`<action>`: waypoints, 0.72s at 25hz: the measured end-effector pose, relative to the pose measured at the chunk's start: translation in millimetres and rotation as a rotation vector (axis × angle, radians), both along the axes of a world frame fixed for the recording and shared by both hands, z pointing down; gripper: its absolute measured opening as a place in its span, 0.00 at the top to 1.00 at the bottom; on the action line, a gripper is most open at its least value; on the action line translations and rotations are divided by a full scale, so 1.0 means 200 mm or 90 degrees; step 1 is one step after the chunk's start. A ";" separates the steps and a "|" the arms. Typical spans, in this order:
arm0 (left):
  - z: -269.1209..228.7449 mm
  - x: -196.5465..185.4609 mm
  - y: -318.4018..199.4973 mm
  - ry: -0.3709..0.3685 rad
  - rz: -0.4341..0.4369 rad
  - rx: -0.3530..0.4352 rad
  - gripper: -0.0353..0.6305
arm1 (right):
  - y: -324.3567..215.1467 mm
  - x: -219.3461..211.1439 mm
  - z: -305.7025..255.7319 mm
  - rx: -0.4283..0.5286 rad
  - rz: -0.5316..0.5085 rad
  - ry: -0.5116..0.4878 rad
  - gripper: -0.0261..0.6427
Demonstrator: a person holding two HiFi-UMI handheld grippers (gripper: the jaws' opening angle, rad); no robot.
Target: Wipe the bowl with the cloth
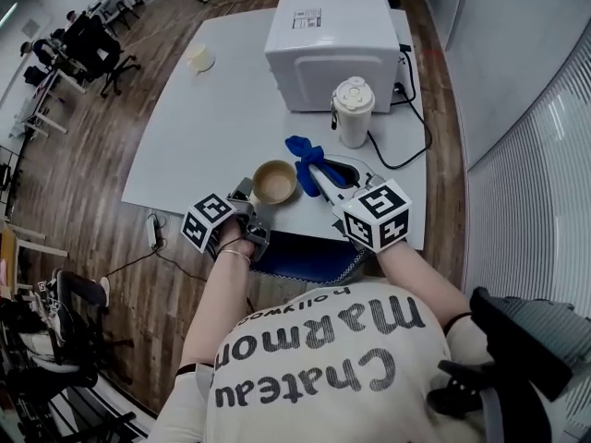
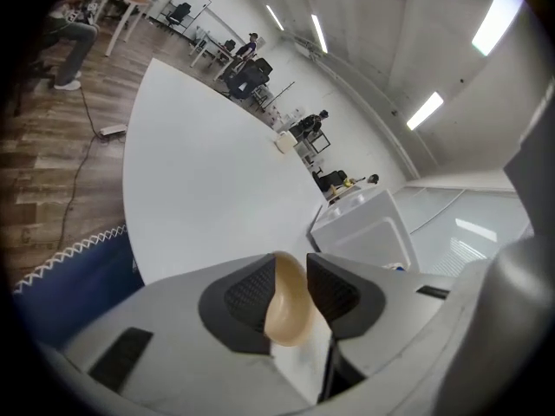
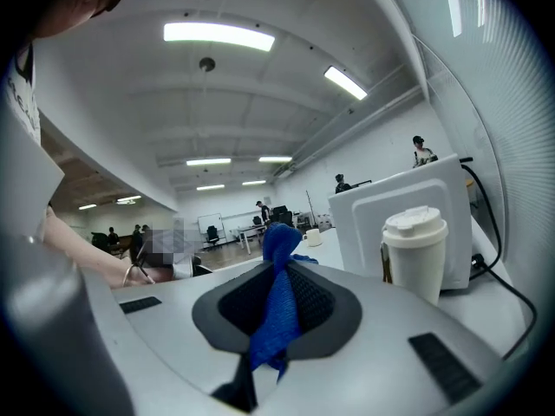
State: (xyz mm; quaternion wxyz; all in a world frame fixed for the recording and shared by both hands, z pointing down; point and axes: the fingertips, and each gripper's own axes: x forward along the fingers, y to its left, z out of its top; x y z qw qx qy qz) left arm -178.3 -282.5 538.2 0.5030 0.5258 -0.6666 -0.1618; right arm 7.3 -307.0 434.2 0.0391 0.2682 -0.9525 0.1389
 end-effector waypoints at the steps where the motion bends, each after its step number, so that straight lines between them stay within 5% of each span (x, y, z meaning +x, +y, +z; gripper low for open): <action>1: -0.04 -0.01 0.02 0.003 0.004 0.021 0.75 | 0.02 -0.02 -0.03 0.009 -0.002 -0.001 0.90; 7: -0.34 -0.09 0.25 -0.025 0.030 0.131 0.80 | 0.20 -0.15 -0.23 0.053 -0.019 -0.018 0.90; 12: -0.51 -0.05 0.57 -0.061 0.102 0.180 0.87 | 0.45 -0.27 -0.36 0.079 -0.013 -0.034 0.90; 18: -0.62 -0.02 0.95 -0.071 0.123 0.240 0.87 | 0.80 -0.40 -0.31 -0.001 -0.029 -0.050 0.90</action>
